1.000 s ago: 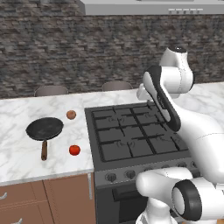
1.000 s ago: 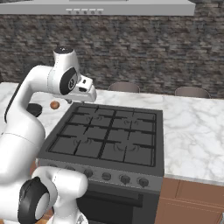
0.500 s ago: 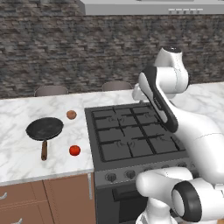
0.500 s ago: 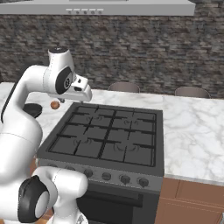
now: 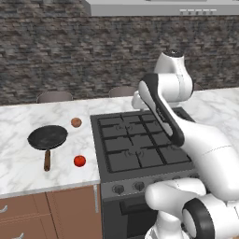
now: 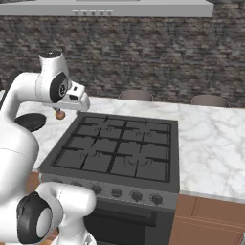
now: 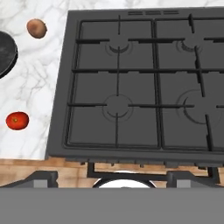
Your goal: Place the pan on the front right burner on the stove. Then place the tomato and the onion in the pan and turn on the front right burner.
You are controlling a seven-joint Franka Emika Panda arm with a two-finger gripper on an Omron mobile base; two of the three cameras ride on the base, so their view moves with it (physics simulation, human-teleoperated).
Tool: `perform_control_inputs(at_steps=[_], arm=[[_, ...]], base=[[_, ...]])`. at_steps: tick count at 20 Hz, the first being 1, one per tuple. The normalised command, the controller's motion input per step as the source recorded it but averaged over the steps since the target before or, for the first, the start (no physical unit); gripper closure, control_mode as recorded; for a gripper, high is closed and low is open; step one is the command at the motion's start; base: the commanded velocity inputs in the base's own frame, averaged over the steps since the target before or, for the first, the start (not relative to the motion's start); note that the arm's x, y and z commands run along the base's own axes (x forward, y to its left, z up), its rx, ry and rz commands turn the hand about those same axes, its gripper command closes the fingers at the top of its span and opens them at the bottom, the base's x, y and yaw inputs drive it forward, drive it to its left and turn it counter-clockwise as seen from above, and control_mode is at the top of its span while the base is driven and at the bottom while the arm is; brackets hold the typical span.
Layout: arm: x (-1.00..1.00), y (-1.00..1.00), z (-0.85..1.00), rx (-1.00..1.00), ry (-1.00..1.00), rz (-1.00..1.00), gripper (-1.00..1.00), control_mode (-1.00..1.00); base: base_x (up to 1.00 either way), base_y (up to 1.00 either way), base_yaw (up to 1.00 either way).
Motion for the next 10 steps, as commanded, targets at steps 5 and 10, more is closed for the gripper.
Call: perform_control_inputs(at_steps=[5, 10], arm=[[-0.07, 0.48, 0.00, -0.01, 0.00, 0.00, -1.00, -1.00], [-0.08, 0.50, 0.00, -0.01, 0.00, 0.00, -1.00, -1.00]], base=[[0.00, 0.00, 0.00], [0.00, 0.00, 0.00]])
